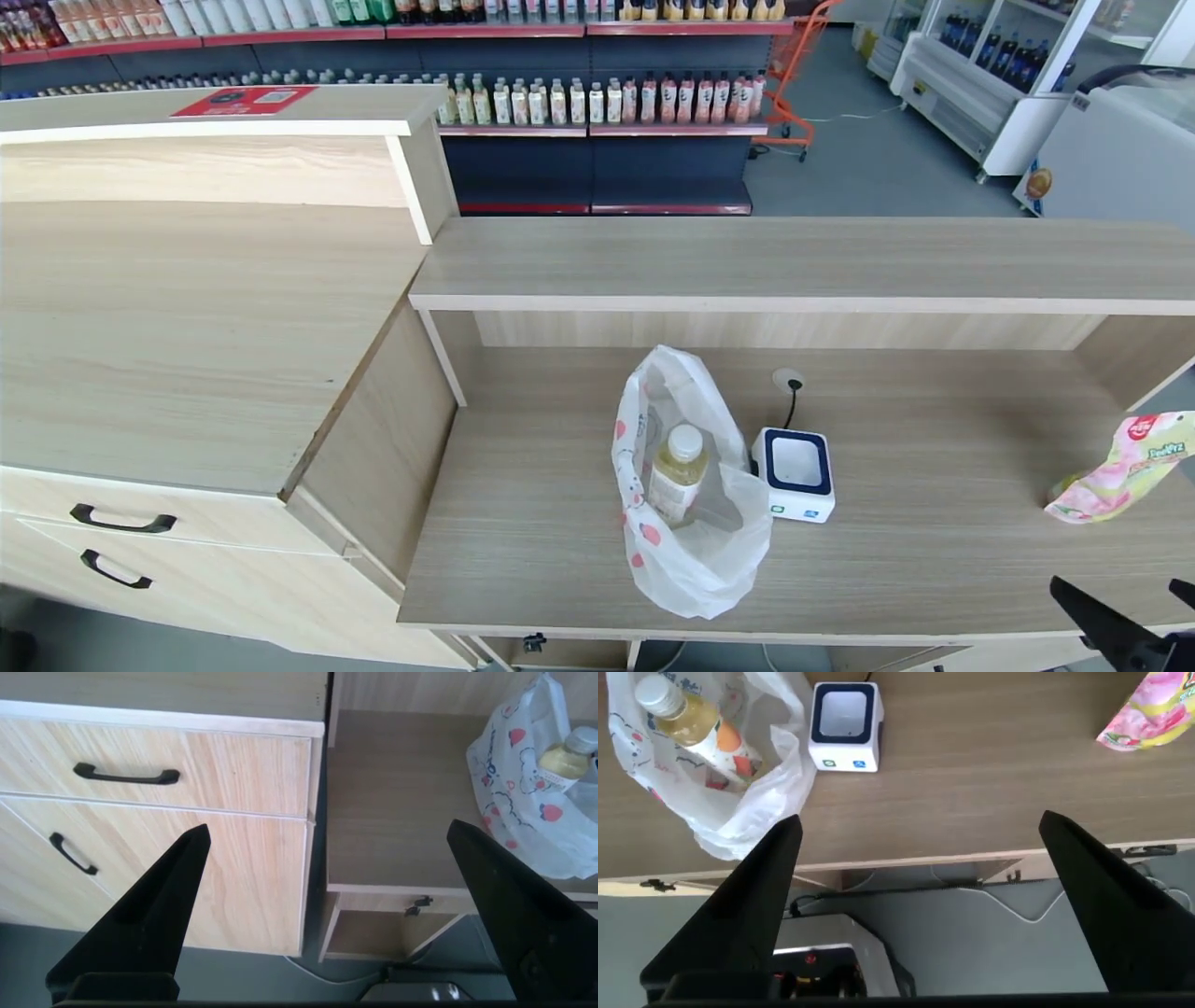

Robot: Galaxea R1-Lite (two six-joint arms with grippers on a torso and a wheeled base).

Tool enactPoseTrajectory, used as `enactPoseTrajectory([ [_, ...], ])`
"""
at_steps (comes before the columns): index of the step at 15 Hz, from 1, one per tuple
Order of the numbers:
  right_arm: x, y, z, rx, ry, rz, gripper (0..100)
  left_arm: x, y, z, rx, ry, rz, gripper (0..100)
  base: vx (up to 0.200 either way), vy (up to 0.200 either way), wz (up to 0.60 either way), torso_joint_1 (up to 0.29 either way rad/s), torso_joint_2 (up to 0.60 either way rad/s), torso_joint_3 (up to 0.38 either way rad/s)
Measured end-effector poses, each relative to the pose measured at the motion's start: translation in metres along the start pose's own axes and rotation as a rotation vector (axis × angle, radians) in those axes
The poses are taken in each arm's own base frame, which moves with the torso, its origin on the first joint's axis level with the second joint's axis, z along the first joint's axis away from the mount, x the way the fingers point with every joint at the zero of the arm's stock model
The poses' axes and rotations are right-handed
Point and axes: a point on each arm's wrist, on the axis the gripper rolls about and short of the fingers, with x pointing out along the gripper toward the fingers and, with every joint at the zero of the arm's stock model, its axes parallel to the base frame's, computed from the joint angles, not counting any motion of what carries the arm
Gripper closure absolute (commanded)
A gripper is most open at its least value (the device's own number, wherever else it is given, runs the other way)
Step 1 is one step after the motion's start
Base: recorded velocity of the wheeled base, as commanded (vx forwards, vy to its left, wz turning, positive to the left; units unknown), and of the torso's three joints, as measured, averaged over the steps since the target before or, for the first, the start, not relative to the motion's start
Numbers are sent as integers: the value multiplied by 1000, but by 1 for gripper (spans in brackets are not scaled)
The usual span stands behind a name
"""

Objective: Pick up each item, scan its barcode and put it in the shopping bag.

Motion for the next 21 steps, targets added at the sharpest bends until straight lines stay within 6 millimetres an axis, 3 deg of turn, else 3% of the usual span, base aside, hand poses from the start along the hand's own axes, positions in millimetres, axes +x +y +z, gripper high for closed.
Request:
enactPoseTrajectory([
  [3, -48, -7, -35, 2, -48, -24, 0, 0, 0, 0, 1, 0, 1, 0, -200, -200, 0, -1, -1, 2],
  [6, -66, -10, -55, 12, -130, -51, 0, 0, 0, 0, 1, 0, 2, 0, -200, -200, 0, 14, 4, -1],
  [12, -73, -11, -59, 23, -225, -52, 0, 0, 0, 0, 0, 0, 5, 0, -200, -200, 0, -3, 2, 2],
  [15, -74, -11, -60, 26, -235, -56, 0, 0, 0, 0, 9, 0, 2, 0, 0, 0, 0, 0, 0, 0],
  [21, -75, -10, -60, 27, -246, -60, 0, 0, 0, 0, 27, 0, 1, 0, 0, -200, 0, 5, 2, -1],
])
